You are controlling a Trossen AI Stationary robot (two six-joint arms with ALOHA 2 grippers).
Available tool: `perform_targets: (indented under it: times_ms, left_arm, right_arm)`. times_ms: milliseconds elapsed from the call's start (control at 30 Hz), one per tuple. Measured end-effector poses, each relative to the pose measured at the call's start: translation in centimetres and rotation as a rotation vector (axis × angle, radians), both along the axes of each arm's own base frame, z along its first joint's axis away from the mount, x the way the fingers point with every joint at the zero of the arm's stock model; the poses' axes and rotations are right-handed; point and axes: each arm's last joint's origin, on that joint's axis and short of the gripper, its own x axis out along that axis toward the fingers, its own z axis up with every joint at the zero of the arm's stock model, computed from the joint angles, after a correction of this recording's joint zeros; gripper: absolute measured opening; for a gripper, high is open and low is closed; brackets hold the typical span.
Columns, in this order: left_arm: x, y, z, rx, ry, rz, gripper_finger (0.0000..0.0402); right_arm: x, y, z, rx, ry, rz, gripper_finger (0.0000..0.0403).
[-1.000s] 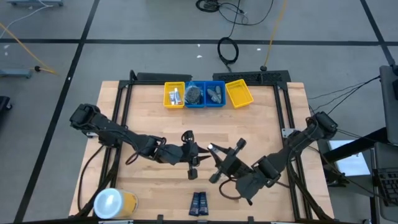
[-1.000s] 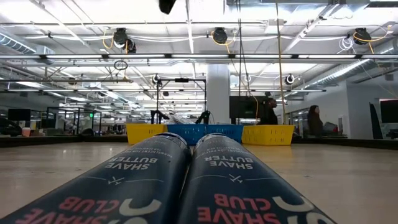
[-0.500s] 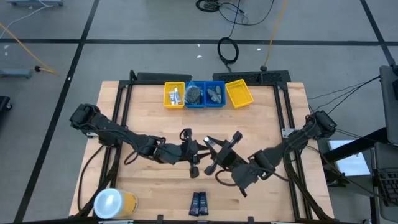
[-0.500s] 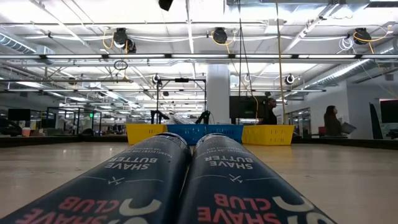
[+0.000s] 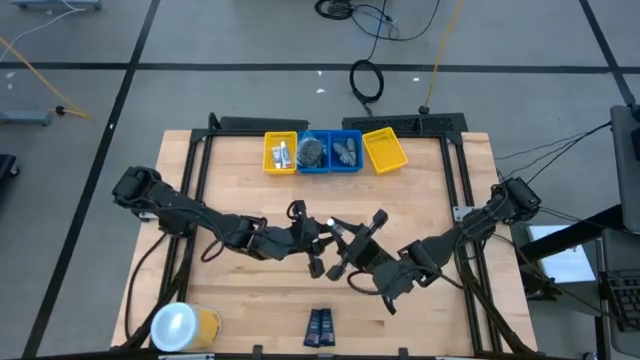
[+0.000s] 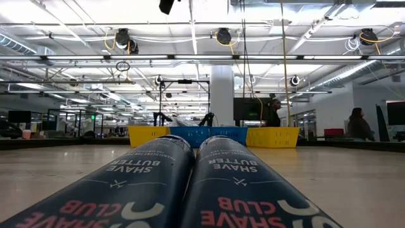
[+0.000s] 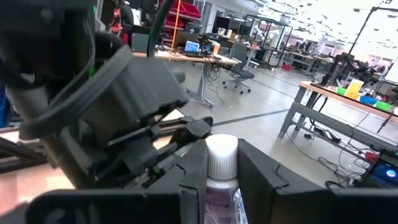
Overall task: Pick & Place Travel size toiletries
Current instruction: Put the toothpaste into the left yellow bin
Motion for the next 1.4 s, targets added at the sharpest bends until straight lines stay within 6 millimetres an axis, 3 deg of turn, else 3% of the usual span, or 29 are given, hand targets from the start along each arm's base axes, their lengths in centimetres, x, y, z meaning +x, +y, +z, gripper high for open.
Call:
perform_targets:
  times_ms: [367, 667, 933, 1200, 1400]
  left_arm:
    - [0.7, 0.2, -0.9, 0.017, 0.009, 0.041, 0.0074]
    - [0.6, 0.0, -0.8, 0.039, 0.01, 0.028, 0.0008]
    - [0.5, -0.1, -0.8, 0.04, 0.013, 0.024, 0.0001]
    - [0.3, 0.2, -1.4, 0.088, 0.079, 0.085, 0.0]
    - [-0.7, 0.7, -1.1, 0.112, 0.126, 0.166, 0.0]
  right_arm:
    - [0.2, 0.0, 0.3, -0.012, -0.014, 0.028, 0.0053]
    - [0.2, -0.2, -1.0, -0.002, -0.019, 0.022, 0.0053]
    - [0.2, -0.1, -0.9, -0.022, -0.033, 0.027, 0.0053]
    - [-0.1, 0.2, -0.7, -0.058, -0.007, 0.032, 0.0121]
    - [-0.9, 1.1, -0.5, -0.088, 0.013, 0.006, 0.0133]
